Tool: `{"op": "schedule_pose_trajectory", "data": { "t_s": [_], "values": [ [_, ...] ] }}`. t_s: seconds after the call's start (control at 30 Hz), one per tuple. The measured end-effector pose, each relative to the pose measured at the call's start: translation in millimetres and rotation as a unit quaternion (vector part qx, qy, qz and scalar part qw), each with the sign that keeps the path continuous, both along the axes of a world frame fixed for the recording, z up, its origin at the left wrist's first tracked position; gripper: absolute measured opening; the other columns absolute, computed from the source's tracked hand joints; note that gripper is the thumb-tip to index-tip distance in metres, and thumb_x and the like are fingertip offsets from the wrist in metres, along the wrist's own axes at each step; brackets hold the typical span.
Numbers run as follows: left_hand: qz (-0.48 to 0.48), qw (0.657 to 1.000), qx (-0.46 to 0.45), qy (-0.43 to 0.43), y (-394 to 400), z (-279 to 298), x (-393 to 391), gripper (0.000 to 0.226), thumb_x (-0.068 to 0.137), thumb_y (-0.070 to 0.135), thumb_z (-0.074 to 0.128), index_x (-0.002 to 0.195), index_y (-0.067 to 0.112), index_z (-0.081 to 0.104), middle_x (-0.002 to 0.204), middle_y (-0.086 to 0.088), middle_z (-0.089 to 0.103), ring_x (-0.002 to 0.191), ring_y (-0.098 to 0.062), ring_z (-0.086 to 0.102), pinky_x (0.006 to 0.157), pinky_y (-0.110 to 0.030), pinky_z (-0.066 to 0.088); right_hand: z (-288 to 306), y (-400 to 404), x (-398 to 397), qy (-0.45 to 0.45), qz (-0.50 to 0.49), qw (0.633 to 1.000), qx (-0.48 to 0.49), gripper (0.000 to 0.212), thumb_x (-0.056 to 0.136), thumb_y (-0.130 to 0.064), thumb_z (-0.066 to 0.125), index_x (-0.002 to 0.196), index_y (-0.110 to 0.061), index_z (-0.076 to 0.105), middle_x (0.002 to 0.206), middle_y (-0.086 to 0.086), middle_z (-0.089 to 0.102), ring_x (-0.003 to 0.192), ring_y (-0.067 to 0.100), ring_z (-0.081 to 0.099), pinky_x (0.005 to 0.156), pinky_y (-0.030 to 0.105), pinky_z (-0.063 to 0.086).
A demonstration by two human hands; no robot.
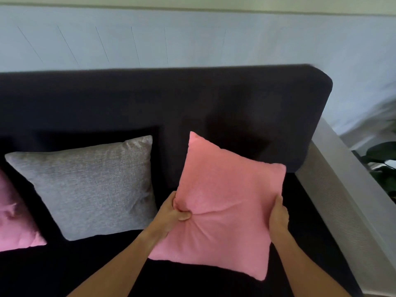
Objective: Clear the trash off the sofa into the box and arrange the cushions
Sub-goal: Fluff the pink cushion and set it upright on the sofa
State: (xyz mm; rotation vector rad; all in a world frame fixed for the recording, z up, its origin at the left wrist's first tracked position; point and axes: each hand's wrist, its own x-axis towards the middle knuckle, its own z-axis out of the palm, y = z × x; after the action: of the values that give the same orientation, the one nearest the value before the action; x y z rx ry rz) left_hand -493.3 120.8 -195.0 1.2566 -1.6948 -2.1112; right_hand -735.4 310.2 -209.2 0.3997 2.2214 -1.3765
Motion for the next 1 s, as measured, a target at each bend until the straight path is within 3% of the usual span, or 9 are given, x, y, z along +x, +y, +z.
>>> {"op": "schedule_pose_trajectory", "data": {
  "t_s": [0.2,0.37,0.5,0.6,0.7,0.8,0.87,0.93,1.0],
  "values": [
    [-0.069,0.992,-0.102,-0.021,1,10,-45,0.088,0.074,-0.002,0.075,0.143,0.021,0.026,0.125,0.01,0.051,0.113,-0.007,0.053,0.083,-0.015,0.044,31,-18,-44,0.123,-0.009,0.991,-0.056,0.063,0.101,-0.055,0.03,0.149,-0.015,0.039,0.147,0.011,0.048,0.133,0.031,0.046,0.105,0.043,0.036],
    [-0.018,0.995,-0.084,-0.042,-7,6,-87,0.104,0.073,0.008,0.079,0.153,0.024,0.015,0.141,0.003,0.044,0.131,-0.022,0.046,0.11,-0.041,0.041,41,-34,-74,0.125,0.026,0.989,-0.07,0.057,0.101,-0.05,0.029,0.146,-0.018,0.042,0.145,0.008,0.048,0.135,0.03,0.044,0.107,0.044,0.036],
    [-0.019,0.999,-0.028,-0.032,-9,-3,-104,0.102,0.079,0.002,0.072,0.157,0.027,0.011,0.155,-0.001,0.034,0.141,-0.025,0.038,0.116,-0.043,0.035,29,-49,-77,0.064,0.107,0.991,-0.052,0.03,0.1,-0.038,0.035,0.108,-0.018,0.056,0.108,0.004,0.056,0.1,0.024,0.058,0.081,0.022,0.048],
    [-0.028,0.999,-0.01,-0.026,-11,-4,-110,0.1,0.084,-0.002,0.068,0.159,0.024,0.007,0.162,0.0,0.021,0.15,-0.022,0.022,0.12,-0.041,0.027,28,-63,-59,0.067,0.154,0.984,-0.051,0.05,0.103,-0.038,0.034,0.147,-0.016,0.042,0.142,0.005,0.048,0.132,0.025,0.045,0.114,0.042,0.036],
    [-0.049,0.998,-0.024,-0.023,-19,-5,-106,0.094,0.085,-0.001,0.067,0.158,0.023,0.012,0.153,0.005,0.03,0.141,-0.016,0.031,0.116,-0.036,0.031,28,-74,-46,0.117,0.165,0.979,-0.01,0.055,0.103,-0.037,0.037,0.153,-0.014,0.033,0.152,0.008,0.043,0.137,0.03,0.043,0.115,0.049,0.035],
    [-0.04,0.99,-0.119,-0.059,-33,4,-91,0.08,0.085,0.002,0.065,0.154,0.021,0.027,0.15,-0.003,0.041,0.133,-0.024,0.046,0.113,-0.043,0.041,26,-93,-29,0.196,0.142,0.966,0.085,0.048,0.099,-0.026,0.047,0.142,-0.006,0.044,0.136,0.016,0.054,0.112,0.035,0.058,0.095,0.048,0.051],
    [0.021,0.967,-0.241,-0.074,-47,18,-72,0.059,0.089,0.003,0.06,0.143,0.02,0.046,0.136,-0.002,0.054,0.119,-0.021,0.057,0.103,-0.037,0.05,28,-113,-4,0.296,0.167,0.934,0.11,0.036,0.096,-0.019,0.05,0.13,-0.004,0.053,0.127,0.016,0.053,0.107,0.033,0.056,0.083,0.038,0.048],
    [0.084,0.915,-0.388,-0.073,-70,35,-42,0.04,0.091,0.001,0.056,0.127,0.017,0.06,0.12,0.002,0.062,0.103,-0.014,0.061,0.09,-0.03,0.054,34,-147,34,0.368,0.226,0.901,0.053,0.023,0.095,-0.011,0.052,0.115,-0.007,0.061,0.114,0.011,0.058,0.102,0.027,0.056,0.078,0.031,0.044],
    [0.094,0.854,-0.504,-0.088,-100,50,-7,0.03,0.091,0.001,0.055,0.116,0.016,0.064,0.111,0.003,0.062,0.095,-0.01,0.056,0.082,-0.026,0.052,36,-187,74,0.357,0.293,0.886,-0.037,0.016,0.093,-0.007,0.054,0.104,-0.01,0.064,0.1,0.006,0.063,0.087,0.022,0.06,0.074,0.031,0.048]
  ]
}}
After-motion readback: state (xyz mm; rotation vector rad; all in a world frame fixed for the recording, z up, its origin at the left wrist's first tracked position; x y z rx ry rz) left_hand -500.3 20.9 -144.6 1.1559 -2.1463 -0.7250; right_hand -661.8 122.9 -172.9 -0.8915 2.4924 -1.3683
